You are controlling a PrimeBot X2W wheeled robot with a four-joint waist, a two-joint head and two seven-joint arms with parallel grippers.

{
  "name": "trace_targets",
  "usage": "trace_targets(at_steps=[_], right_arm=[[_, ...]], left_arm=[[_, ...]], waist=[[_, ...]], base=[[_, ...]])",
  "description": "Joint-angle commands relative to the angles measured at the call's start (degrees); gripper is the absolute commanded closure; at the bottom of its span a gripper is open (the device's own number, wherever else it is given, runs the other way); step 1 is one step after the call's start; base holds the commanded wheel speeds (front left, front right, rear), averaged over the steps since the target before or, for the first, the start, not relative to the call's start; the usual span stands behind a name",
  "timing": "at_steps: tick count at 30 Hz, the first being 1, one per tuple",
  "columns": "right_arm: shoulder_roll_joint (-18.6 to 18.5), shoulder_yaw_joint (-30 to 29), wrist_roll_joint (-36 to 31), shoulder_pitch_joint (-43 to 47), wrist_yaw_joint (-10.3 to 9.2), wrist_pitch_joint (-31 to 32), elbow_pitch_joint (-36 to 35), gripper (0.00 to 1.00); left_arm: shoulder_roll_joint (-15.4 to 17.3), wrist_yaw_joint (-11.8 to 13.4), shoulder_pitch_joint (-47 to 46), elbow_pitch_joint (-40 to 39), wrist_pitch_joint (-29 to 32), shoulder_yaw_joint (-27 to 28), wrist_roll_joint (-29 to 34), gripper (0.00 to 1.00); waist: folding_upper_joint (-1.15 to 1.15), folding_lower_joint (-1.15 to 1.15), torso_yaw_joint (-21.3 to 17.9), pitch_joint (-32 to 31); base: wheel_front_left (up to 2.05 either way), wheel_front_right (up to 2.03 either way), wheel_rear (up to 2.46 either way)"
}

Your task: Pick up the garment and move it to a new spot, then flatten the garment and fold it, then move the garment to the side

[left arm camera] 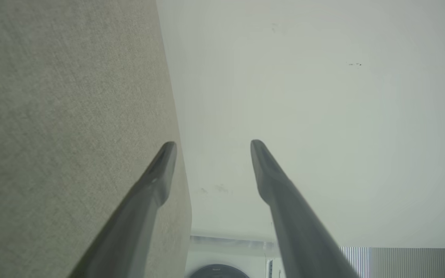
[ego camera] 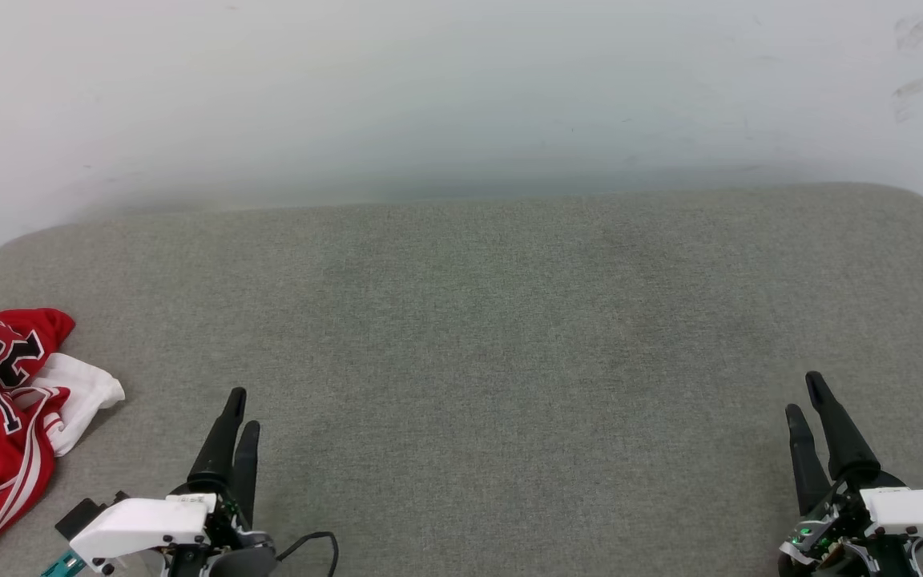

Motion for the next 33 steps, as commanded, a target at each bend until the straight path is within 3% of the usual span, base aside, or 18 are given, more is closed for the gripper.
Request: trace_targets(at_steps=[1, 10, 16, 33], right_arm=[[0.0, 0.5, -0.4, -1.0, 0.01, -0.6, -1.8, 0.0], [-0.4, 2.0, -2.0, -0.1, 0.01, -2.7, -4.9, 0.0], [-1.6, 3.0, -6.5, 0.4, 0.01, -4.5, -6.1, 0.0], [-2.5, 4.8, -34.2, 0.9, 0.02, -5.7, -10.0, 0.0]], left_arm=[[0.1, 0.0, -1.4, -1.7, -0.8, -0.9, 0.2, 0.0], [0.1, 0.0, -1.2, -4.3, -3.3, -3.0, 2.2, 0.0], [0.1, 0.0, -1.1, -5.9, -4.8, -4.1, 7.4, 0.0], [0.3, 0.0, -0.2, -8.5, -8.6, -5.7, 33.9, 0.0]], waist=[[0.0, 0.0, 0.0, 0.0], [0.0, 0.0, 0.0, -0.1], [0.0, 0.0, 0.1, -0.1], [0.0, 0.0, 0.3, -0.4]], base=[[0.0, 0.0, 0.0], [0.0, 0.0, 0.0], [0.0, 0.0, 0.0], [0.0, 0.0, 0.0]])
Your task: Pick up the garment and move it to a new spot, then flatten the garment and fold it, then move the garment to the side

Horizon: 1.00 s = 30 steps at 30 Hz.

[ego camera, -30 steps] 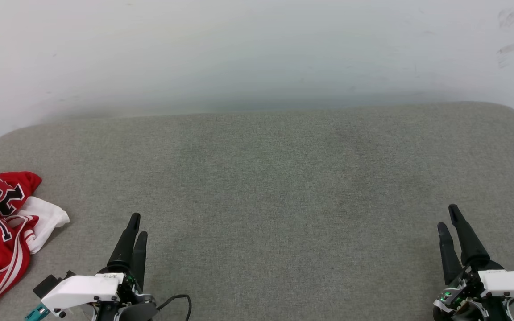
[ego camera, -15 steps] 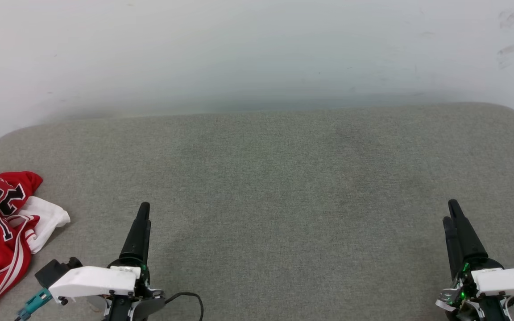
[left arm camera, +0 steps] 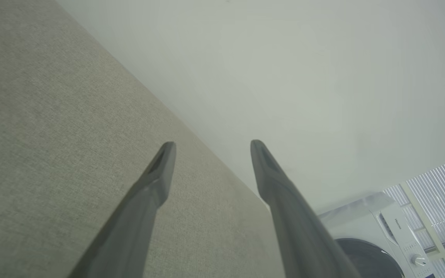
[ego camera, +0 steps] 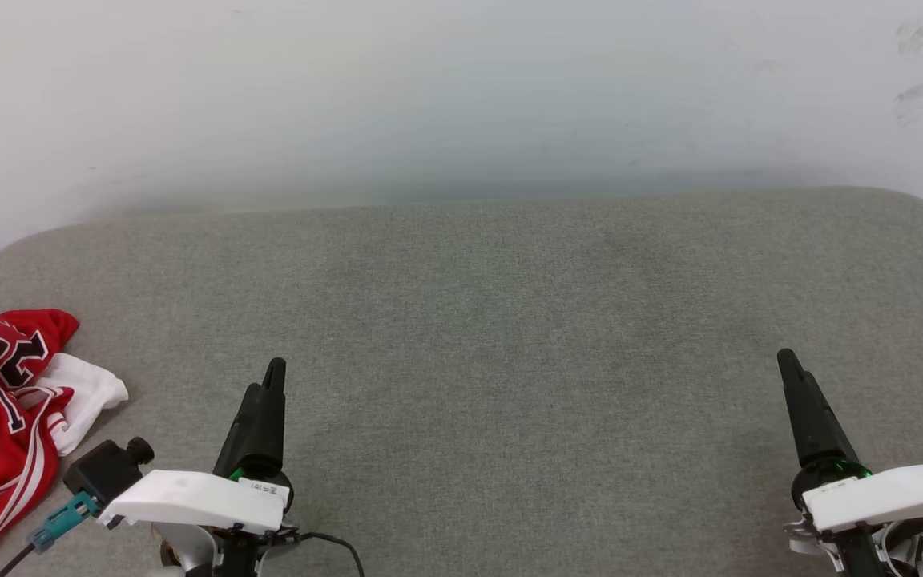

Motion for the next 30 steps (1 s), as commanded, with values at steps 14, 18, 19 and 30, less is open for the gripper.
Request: trace_targets(at_steps=[14, 18, 19, 30], right_arm=[[-0.4, 1.0, -18.3, 0.4, 0.01, 0.1, -4.0, 0.0], [-0.4, 1.0, -21.6, 0.5, 0.01, 0.0, -4.3, 0.0], [-0.4, 1.0, -22.5, 0.5, 0.01, 0.1, -4.4, 0.0], [-0.1, 1.0, -30.4, 0.8, 0.01, 0.3, -5.0, 0.0]], left_arm=[[0.8, 1.2, 0.3, -2.2, -3.2, -0.7, 20.0, 0.0], [1.3, 1.7, 0.4, -2.2, -3.9, -1.3, 23.7, 0.0], [1.4, 1.9, 0.4, -2.3, -4.1, -1.5, 24.6, 0.0], [2.4, 3.5, 0.6, -2.8, -5.7, -3.0, 31.9, 0.0]], waist=[[0.0, -0.01, 0.1, -0.2], [0.0, -0.01, 0.2, -0.3], [0.0, -0.01, 0.3, -0.3], [0.0, -0.01, 0.3, -0.3]], base=[[0.0, 0.0, 0.0], [0.0, 0.0, 0.0], [0.0, 0.0, 0.0], [0.0, 0.0, 0.0]])
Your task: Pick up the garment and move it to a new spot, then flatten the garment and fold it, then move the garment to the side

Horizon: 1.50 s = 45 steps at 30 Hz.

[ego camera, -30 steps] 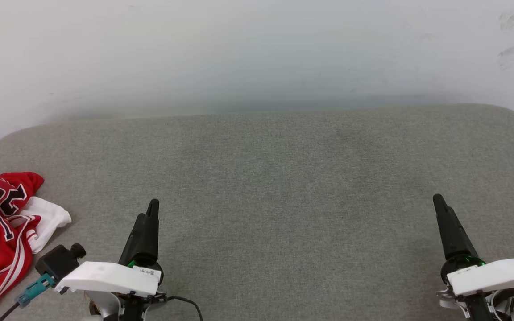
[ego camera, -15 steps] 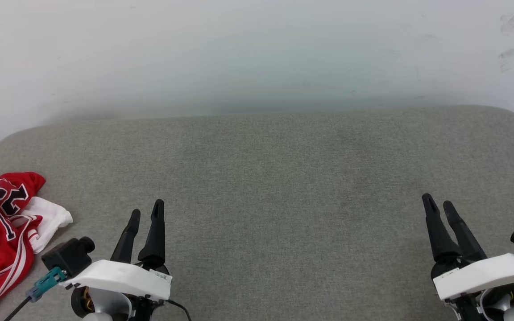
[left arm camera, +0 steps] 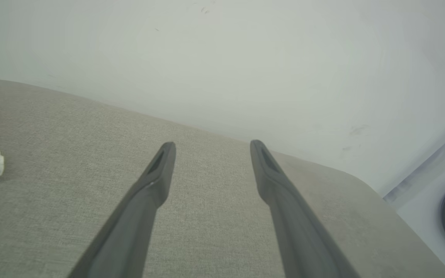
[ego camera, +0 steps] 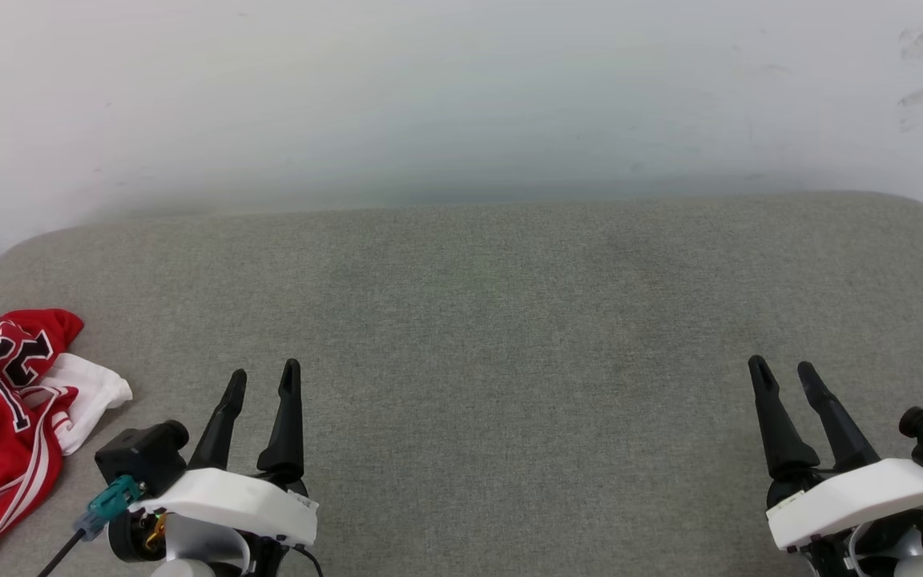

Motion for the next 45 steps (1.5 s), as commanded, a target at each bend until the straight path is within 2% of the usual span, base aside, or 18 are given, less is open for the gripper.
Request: trace_targets(at_steps=[1, 25, 45], right_arm=[[0.0, 0.1, -1.5, -0.1, 0.01, 0.0, -0.8, 0.0], [0.8, 0.3, -14.6, 0.7, 0.01, -0.4, -2.0, 0.0], [1.7, 0.6, -22.9, 1.2, 0.01, -1.0, -2.5, 0.0]], left_arm=[[0.5, 0.4, 0.1, -0.6, -0.6, -0.2, 1.6, 0.0], [1.4, 2.3, 0.4, 0.9, -3.9, -3.0, 14.1, 0.0], [-0.5, 0.8, 0.5, 2.9, -6.2, -1.5, 18.9, 0.0]], waist=[[0.0, 0.0, 0.0, 0.0], [0.0, 0.0, 0.1, -0.1], [0.0, 0.0, 0.5, -0.3]], base=[[0.0, 0.0, 0.0], [0.0, 0.0, 0.0], [0.0, 0.0, 0.0]])
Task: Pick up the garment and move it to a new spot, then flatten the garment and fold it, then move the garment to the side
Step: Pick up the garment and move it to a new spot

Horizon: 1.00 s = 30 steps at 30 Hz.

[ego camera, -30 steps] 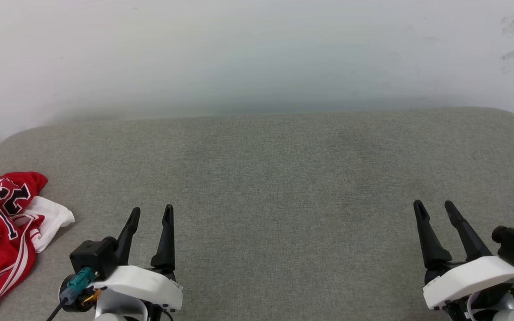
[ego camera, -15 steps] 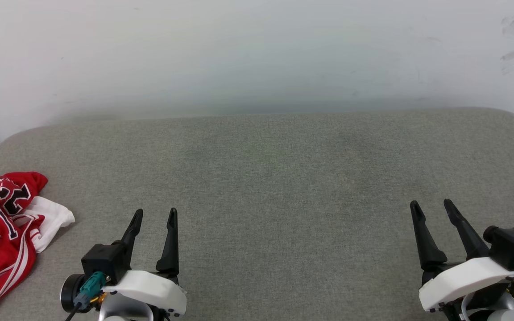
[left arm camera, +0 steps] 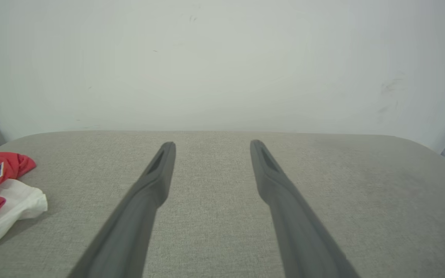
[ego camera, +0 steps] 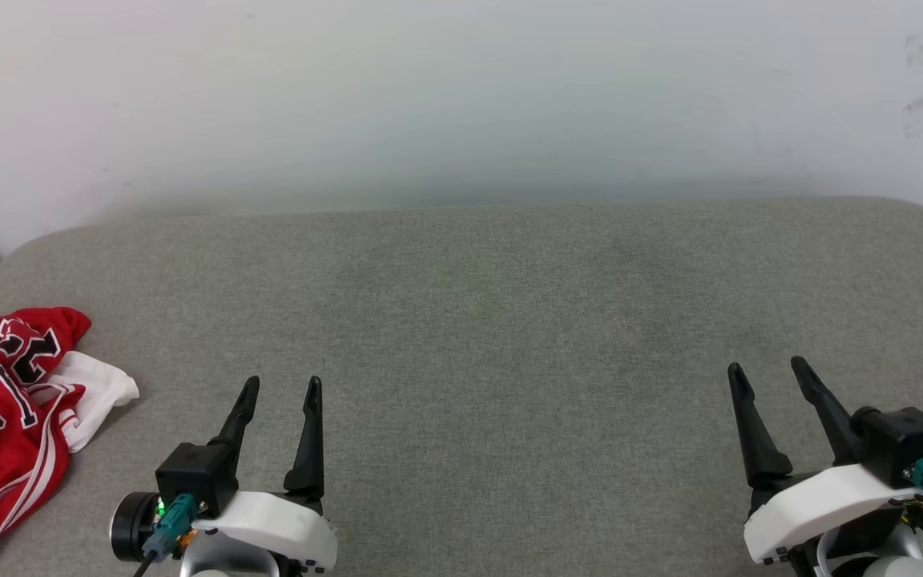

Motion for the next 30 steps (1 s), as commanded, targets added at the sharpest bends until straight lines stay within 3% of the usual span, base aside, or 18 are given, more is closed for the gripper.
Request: trace_targets(at_steps=[1, 14, 30], right_arm=[[0.2, 0.1, -1.0, 0.6, 0.0, -0.3, -0.4, 0.0], [0.5, 0.4, -5.2, 0.5, 0.0, -0.3, -1.1, 0.0], [-0.5, 4.5, -4.1, -1.4, -0.01, 0.2, -0.8, 0.0]], left_arm=[[-0.3, -0.4, 0.0, 0.1, -0.5, 0.3, 0.6, 0.0], [-1.1, -2.0, -0.6, 1.6, -1.7, 1.6, 2.4, 0.0], [-1.5, -2.1, 0.2, 1.1, -1.6, 6.7, 0.6, 0.0]], waist=[[0.0, 0.0, 0.1, 0.0], [0.0, 0.0, 2.6, 0.0], [0.0, 0.0, 14.9, 0.4]], base=[[0.0, 0.0, 0.0], [0.0, 0.0, 0.0], [0.0, 0.0, 0.0]])
